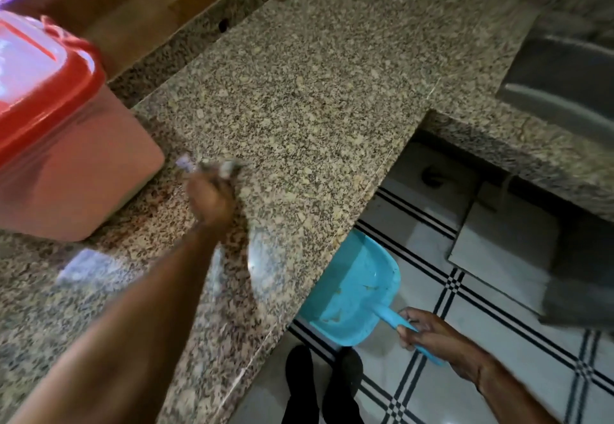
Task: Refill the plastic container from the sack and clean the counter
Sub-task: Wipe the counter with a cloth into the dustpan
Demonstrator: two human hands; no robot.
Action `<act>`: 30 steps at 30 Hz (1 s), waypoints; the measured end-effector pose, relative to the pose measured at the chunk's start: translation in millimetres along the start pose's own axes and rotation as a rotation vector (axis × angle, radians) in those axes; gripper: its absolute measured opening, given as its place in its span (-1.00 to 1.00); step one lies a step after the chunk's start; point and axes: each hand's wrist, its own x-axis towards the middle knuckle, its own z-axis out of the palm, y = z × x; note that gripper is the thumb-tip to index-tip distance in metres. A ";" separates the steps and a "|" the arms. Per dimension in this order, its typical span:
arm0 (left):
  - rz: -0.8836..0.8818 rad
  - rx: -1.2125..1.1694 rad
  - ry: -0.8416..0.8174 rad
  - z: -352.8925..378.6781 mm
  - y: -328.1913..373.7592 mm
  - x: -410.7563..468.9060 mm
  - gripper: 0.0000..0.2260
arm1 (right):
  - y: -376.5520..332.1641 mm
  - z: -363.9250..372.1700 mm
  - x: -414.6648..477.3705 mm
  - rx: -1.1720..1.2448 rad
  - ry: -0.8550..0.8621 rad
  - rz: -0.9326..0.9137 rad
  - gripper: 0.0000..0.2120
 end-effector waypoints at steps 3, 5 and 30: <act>-0.102 0.165 0.073 13.9 -13.9 37.6 -0.64 | 1.4 -0.8 -1.4 0.067 0.041 -0.012 -0.75; 0.011 0.043 -0.041 29.8 37.0 34.4 -0.64 | 0.6 1.7 -2.7 0.120 0.060 -0.016 -0.75; 0.529 -0.057 -0.675 60.2 99.8 -91.6 -0.71 | 30.7 41.5 -27.2 0.118 0.150 -0.036 -0.91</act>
